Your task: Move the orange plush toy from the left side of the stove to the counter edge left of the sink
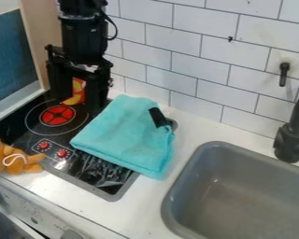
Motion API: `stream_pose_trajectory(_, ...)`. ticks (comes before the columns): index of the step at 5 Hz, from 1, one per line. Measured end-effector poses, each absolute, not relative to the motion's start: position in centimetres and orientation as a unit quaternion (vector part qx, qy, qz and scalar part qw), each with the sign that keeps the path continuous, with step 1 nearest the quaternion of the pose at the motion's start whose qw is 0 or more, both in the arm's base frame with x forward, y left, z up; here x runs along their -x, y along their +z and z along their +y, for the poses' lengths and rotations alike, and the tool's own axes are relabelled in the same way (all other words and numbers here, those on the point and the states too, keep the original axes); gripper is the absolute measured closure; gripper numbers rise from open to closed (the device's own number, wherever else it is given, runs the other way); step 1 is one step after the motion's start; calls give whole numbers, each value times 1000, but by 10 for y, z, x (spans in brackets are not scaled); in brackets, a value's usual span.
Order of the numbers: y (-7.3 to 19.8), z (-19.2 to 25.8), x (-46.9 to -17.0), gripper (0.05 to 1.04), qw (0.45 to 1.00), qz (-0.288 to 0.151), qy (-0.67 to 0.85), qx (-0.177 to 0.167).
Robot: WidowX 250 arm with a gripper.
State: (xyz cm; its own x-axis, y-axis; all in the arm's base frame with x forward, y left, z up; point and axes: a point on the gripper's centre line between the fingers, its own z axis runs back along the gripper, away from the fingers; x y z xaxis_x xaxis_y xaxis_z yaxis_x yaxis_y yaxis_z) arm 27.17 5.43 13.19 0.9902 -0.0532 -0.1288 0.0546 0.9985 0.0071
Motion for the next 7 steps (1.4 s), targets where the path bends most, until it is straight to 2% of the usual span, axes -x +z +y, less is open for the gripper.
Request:
stream_pose_trajectory(1,124,55,-271,83,997,79,-26,-2)
stream_pose_trajectory(2,126,71,-272,83,996,75,-38,-32)
stream_pose_trajectory(4,105,119,-259,83,987,135,-44,-70)
stream_pose_trajectory(5,97,139,-255,83,984,148,-44,-89)
stream_pose_trajectory(6,94,146,-245,83,980,171,-37,-96)
stream_pose_trajectory(7,91,147,-231,83,975,201,-28,-86)
